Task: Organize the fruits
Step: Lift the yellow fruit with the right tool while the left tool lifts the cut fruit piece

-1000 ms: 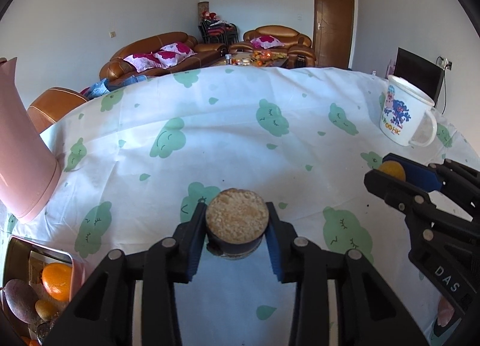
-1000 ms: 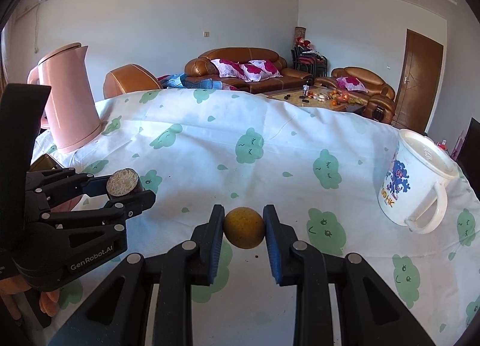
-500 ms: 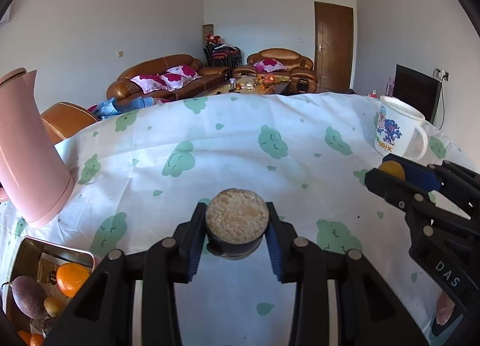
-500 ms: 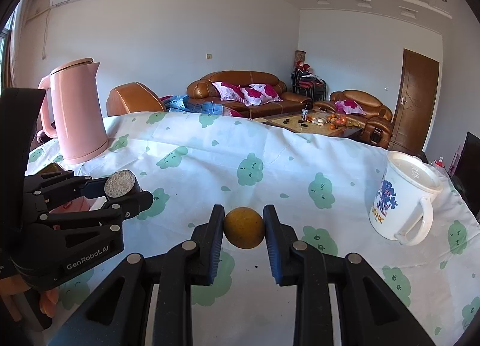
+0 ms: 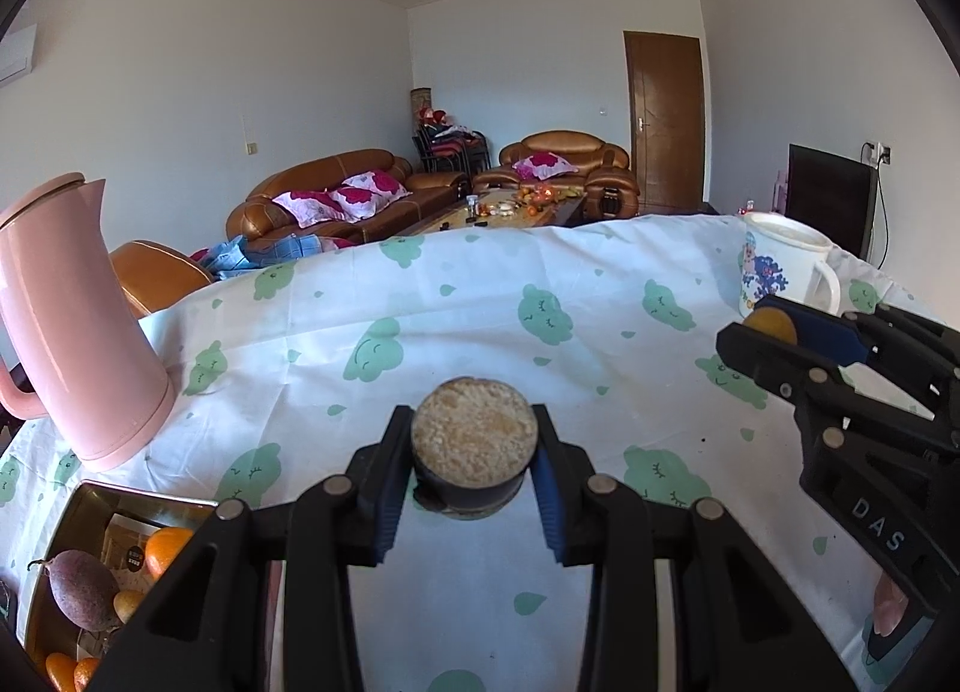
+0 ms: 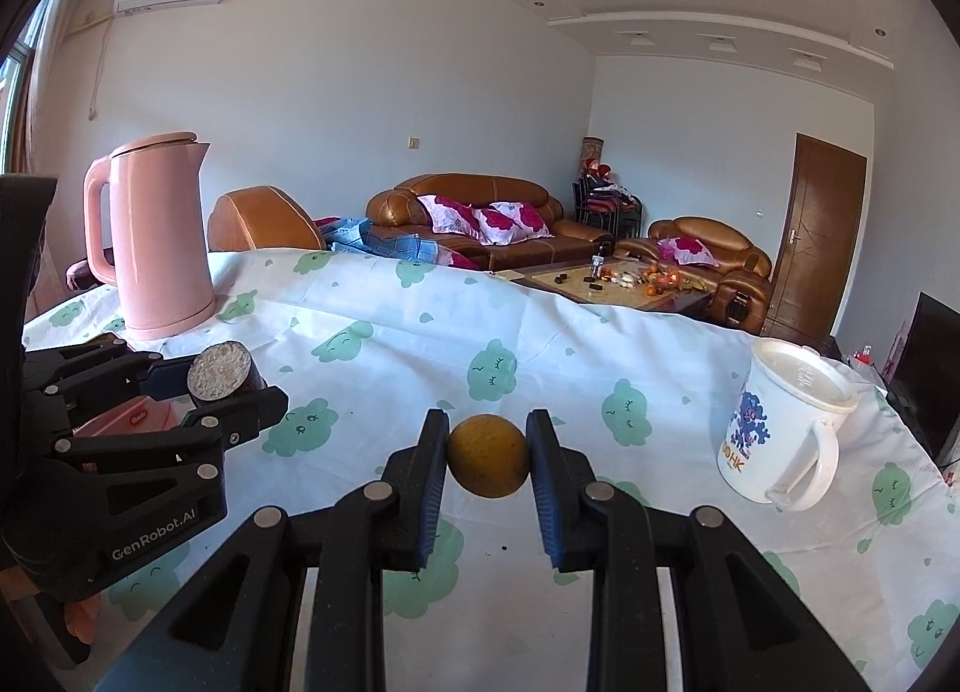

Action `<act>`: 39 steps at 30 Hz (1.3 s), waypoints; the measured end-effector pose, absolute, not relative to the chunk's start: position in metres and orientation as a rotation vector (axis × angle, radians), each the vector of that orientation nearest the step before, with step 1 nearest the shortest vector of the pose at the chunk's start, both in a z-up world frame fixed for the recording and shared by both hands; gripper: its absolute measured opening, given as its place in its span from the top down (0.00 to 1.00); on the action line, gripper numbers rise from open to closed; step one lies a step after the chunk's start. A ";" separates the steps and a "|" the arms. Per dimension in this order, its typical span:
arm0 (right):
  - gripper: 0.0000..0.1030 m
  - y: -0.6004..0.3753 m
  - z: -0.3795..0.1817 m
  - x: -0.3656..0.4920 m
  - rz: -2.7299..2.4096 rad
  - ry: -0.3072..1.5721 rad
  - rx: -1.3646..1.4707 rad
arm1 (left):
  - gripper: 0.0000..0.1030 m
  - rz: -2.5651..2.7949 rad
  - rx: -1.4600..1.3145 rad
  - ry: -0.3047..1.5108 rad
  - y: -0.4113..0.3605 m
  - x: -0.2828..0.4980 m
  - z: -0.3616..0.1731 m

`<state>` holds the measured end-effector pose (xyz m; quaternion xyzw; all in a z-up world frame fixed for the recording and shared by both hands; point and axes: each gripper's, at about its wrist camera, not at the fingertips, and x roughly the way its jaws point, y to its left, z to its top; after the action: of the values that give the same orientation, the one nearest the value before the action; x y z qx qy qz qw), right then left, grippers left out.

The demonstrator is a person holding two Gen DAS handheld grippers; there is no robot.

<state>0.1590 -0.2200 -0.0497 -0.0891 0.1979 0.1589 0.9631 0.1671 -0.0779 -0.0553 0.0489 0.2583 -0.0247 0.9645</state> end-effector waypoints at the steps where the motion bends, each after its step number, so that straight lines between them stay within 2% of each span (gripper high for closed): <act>1: 0.73 -0.220 -0.049 0.158 0.320 0.395 -0.183 | 0.62 -0.049 0.099 0.519 -0.078 0.166 -0.055; 39: 0.73 -0.213 -0.041 0.119 0.320 0.275 -0.177 | 0.62 -0.070 0.080 0.418 -0.059 0.110 -0.046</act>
<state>0.1186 -0.2133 -0.0407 -0.0879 0.1361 0.1587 0.9739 0.1099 -0.0588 -0.0465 0.0399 0.2072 -0.0347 0.9769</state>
